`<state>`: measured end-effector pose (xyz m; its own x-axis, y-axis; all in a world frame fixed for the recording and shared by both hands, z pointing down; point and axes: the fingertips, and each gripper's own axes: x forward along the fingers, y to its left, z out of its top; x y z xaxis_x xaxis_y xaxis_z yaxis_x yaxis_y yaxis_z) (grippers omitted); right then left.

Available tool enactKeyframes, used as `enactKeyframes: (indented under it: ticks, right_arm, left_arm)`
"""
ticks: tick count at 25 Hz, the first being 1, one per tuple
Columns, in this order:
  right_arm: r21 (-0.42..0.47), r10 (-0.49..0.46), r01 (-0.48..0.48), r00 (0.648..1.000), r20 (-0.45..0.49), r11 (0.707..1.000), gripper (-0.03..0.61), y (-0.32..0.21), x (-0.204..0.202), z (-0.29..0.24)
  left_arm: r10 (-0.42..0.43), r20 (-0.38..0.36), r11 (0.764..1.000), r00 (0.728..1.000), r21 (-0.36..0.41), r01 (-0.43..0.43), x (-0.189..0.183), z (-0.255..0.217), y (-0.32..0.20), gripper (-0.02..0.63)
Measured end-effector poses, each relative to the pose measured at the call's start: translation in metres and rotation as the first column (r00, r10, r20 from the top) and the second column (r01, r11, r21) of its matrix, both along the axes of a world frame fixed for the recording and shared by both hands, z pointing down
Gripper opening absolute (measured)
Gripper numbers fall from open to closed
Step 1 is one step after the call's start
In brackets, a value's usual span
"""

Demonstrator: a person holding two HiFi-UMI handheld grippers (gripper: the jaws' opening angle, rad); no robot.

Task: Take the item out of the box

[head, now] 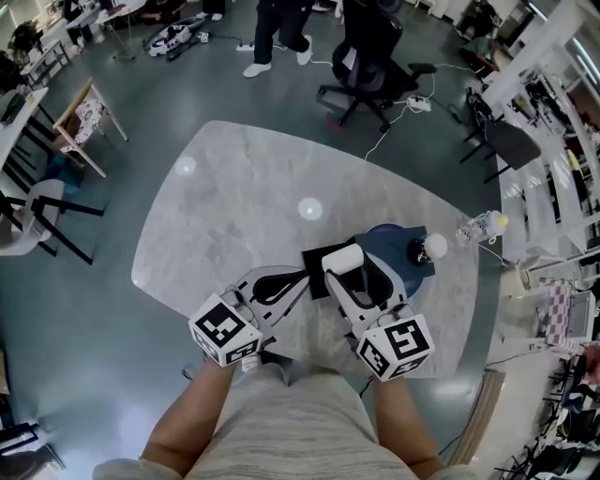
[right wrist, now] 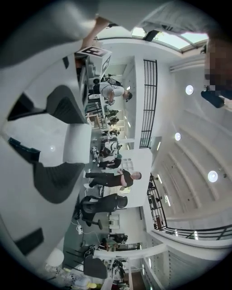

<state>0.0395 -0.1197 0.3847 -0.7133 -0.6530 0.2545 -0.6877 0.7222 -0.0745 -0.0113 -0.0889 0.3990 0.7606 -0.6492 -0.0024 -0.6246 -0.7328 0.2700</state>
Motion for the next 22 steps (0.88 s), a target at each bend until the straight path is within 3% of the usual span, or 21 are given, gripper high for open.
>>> enactKeyframes:
  ticks: [6,22]
  right_arm:
    - [0.071,-0.034,0.031,0.999,0.039,0.997,0.284,0.018,0.006,-0.027]
    - [0.136,-0.046,0.032,0.994,0.099,0.99,0.284,0.032,0.015,-0.063]
  left_arm:
    - [-0.005,-0.019,1.0,1.0,0.03,0.005,0.002,-0.019,0.01,0.02]
    - [0.038,0.005,0.993,0.999,0.11,-0.038,0.013,-0.052,0.023,0.02]
